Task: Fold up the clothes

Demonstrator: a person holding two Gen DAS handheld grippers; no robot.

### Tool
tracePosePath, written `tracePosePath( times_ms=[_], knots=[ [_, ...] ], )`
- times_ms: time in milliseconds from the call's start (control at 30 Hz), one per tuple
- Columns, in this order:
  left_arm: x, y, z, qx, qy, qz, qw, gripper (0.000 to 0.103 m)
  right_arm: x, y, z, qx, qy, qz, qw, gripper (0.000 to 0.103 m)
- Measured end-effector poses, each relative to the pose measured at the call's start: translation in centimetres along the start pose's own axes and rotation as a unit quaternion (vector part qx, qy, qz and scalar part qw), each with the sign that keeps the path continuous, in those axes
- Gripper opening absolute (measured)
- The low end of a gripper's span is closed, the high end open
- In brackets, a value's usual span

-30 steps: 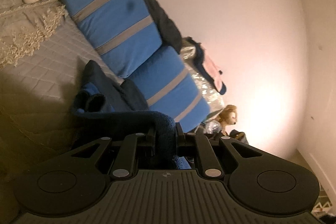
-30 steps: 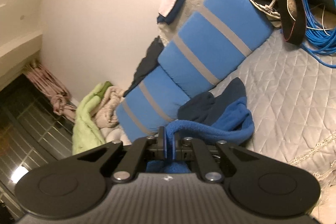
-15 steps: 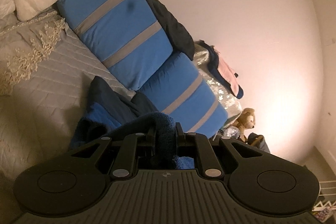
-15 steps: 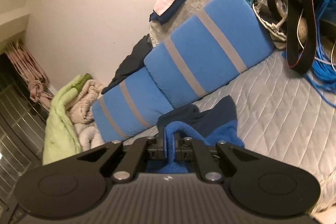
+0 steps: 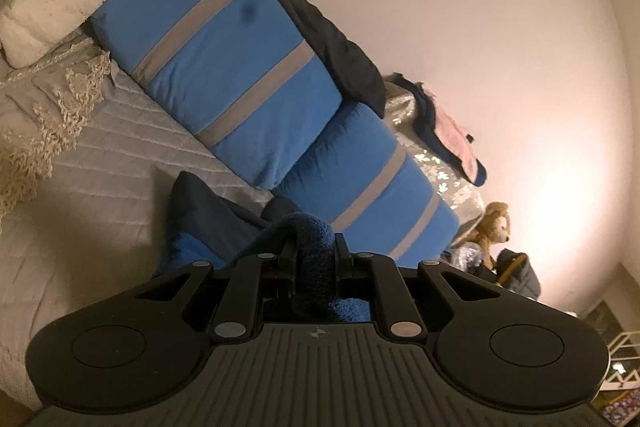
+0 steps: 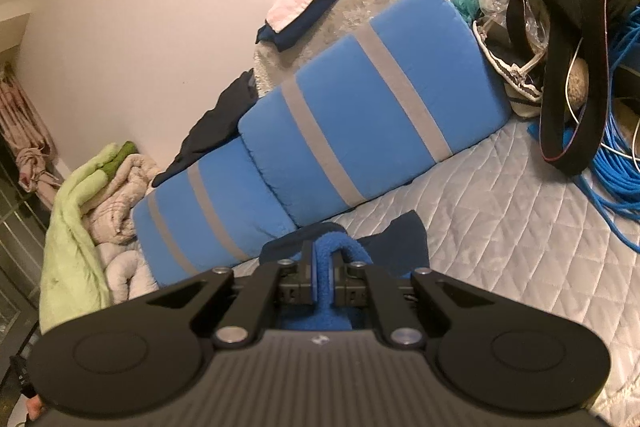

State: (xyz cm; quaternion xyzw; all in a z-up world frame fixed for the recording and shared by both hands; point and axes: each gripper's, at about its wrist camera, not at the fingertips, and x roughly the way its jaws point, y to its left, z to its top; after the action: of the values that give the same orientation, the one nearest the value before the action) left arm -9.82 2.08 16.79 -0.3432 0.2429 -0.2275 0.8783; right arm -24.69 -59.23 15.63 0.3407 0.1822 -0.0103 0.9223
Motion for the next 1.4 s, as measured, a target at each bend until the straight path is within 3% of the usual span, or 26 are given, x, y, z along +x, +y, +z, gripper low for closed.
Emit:
tracePosePath(
  times_ms=[700, 1033, 1400],
  knots=[
    [9.0, -0.9, 6.4, 0.051, -0.019, 0.048, 0.9973, 0.015, 10.1, 0.5, 4.9, -0.04, -0.016, -0.044, 0.998, 0.005],
    [15.4, 2.5, 5.5, 0.031, 0.017, 0.097, 0.9946, 0.015, 16.8, -2.1, 4.5, -0.035, 0.012, -0.083, 0.996, 0.005],
    [22.2, 3.8, 5.9, 0.048, 0.058, 0.15, 0.9859, 0.016, 24.7, -4.2, 4.8, -0.032, 0.058, -0.127, 0.99, 0.005]
  ],
)
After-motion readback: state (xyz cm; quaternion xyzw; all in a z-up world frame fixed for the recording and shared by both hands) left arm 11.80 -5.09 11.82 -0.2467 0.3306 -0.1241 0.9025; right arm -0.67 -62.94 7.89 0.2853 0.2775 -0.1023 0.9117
